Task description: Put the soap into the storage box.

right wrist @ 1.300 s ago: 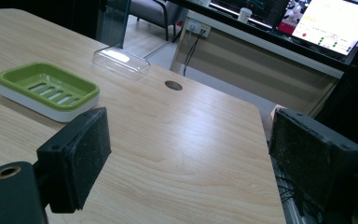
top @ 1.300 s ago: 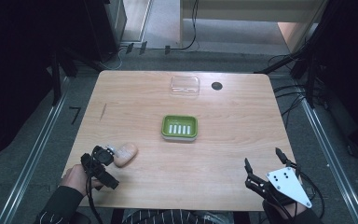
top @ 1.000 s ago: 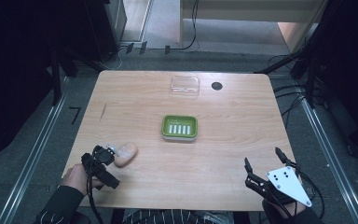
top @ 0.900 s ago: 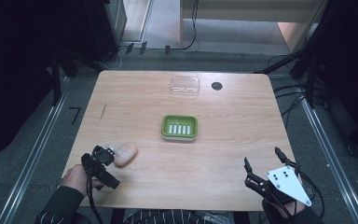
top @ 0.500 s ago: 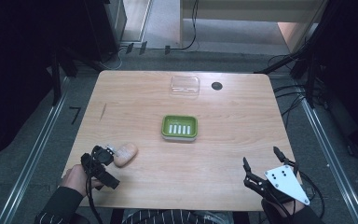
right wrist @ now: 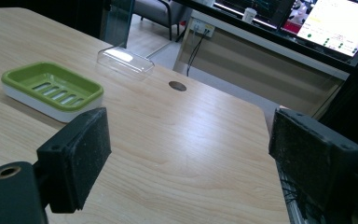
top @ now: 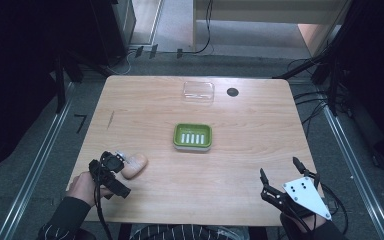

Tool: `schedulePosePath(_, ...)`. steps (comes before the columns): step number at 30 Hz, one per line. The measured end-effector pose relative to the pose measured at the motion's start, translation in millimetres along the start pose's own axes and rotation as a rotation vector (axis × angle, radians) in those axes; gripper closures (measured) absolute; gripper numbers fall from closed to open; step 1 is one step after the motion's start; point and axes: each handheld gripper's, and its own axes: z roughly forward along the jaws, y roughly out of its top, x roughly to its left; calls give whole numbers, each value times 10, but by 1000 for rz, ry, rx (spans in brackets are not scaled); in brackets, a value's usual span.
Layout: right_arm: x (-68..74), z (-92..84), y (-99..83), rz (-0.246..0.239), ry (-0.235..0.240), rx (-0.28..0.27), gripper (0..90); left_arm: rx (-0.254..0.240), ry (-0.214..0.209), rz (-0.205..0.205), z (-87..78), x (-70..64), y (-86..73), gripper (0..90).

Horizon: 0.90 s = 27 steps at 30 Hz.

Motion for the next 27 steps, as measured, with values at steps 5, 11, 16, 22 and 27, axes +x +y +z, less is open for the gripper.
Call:
schedulePosePath(5,-1,2,-2,5,-2,2,135,-11,-4,-1,-16,13,72,0)
schedulePosePath(11,9,8,4,4,0,2,134,-11,-10,6,-27,15,145,0)
schedulePosePath(16,7,8,3,2,2,3,134,-25,-11,5,-58,37,196,0)
schedulePosePath(22,2,0,-1,-2,-1,4,134,-33,-22,9,-48,64,249,0)
schedulePosePath(27,0,-6,-3,0,-2,4,135,-30,-24,10,-37,79,302,0)
